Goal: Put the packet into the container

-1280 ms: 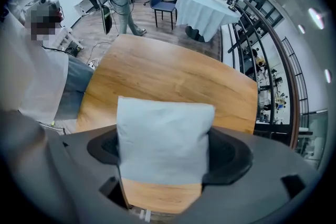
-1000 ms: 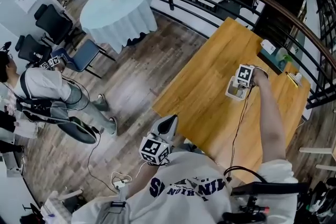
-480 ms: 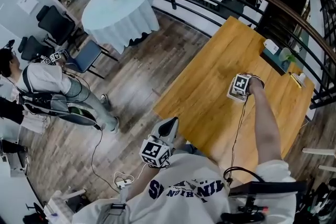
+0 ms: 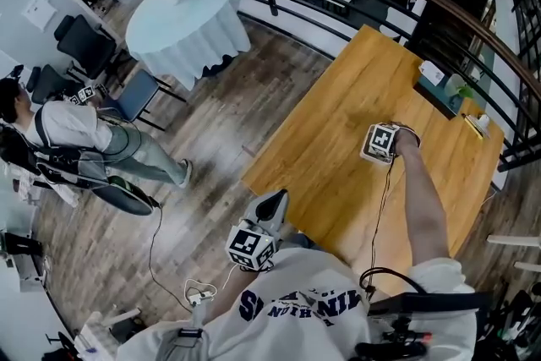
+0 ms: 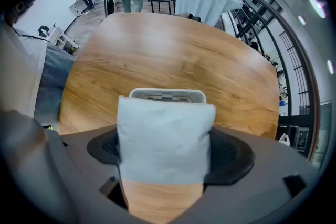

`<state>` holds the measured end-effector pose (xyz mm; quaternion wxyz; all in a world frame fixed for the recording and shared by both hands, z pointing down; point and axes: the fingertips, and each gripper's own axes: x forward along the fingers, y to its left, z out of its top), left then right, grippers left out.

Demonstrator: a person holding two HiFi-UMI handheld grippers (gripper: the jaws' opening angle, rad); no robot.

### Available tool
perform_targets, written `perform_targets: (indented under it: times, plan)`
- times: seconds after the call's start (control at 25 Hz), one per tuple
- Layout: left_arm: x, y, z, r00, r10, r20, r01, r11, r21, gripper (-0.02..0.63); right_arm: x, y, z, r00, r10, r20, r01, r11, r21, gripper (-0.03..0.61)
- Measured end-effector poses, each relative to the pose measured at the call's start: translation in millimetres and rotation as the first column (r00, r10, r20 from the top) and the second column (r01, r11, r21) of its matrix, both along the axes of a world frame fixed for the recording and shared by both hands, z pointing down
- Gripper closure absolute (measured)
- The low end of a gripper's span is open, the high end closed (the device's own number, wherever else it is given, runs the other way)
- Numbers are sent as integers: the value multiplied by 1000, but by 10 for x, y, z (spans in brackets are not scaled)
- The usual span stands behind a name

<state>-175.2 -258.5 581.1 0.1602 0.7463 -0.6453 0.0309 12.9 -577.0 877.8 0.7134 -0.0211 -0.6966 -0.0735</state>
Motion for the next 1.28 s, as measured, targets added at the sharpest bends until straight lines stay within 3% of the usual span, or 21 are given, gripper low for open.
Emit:
perform_targets:
  times: [0.48, 1.28]
  plan:
    - [6, -31, 3, 1000, 3, 0, -3, 1000, 1, 620, -97, 80, -19, 997, 20, 77, -15, 998, -62, 103]
    - [14, 11, -42, 1000, 11, 5, -11, 1000, 17, 620, -155, -27, -233, 989, 41, 143, -38, 999, -19, 97]
